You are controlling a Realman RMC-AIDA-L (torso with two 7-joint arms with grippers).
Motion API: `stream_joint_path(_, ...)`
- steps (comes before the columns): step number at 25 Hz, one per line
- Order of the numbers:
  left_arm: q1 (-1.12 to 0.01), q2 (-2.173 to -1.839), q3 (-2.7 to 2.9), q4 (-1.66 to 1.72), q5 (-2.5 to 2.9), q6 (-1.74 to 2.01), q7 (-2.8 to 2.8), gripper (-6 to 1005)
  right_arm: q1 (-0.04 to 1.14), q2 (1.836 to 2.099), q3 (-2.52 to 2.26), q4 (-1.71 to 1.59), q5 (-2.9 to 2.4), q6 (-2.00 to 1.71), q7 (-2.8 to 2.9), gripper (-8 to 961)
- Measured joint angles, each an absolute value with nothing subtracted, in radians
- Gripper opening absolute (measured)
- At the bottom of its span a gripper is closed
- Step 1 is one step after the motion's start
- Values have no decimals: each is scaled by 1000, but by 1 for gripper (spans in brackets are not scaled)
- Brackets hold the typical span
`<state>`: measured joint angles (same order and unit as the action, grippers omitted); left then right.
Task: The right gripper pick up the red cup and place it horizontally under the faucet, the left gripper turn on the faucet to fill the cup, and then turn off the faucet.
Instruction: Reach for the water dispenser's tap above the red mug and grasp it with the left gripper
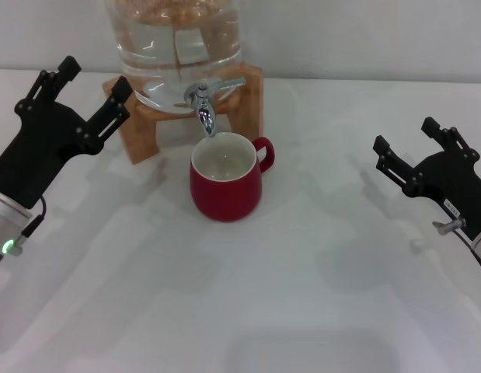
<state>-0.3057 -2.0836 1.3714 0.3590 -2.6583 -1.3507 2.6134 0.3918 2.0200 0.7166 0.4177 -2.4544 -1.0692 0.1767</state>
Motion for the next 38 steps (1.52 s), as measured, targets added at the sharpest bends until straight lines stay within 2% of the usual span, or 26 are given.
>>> stream_joint_path(10, -253, -2085, 1373, 544, -2526, -1197, 2484, 845, 396, 2020, 716, 416, -2454, -1062, 192, 869)
stream_joint_path(22, -164, -2080, 1363, 930, -2111, -954, 2013, 846, 401, 2020, 715, 414, -2454, -1059, 198, 870)
stream_joint_path(38, -161, -2077, 1284, 1254, -1648, -1009, 1517, 845, 402, 2020, 715, 414, -2456, -1058, 198, 870)
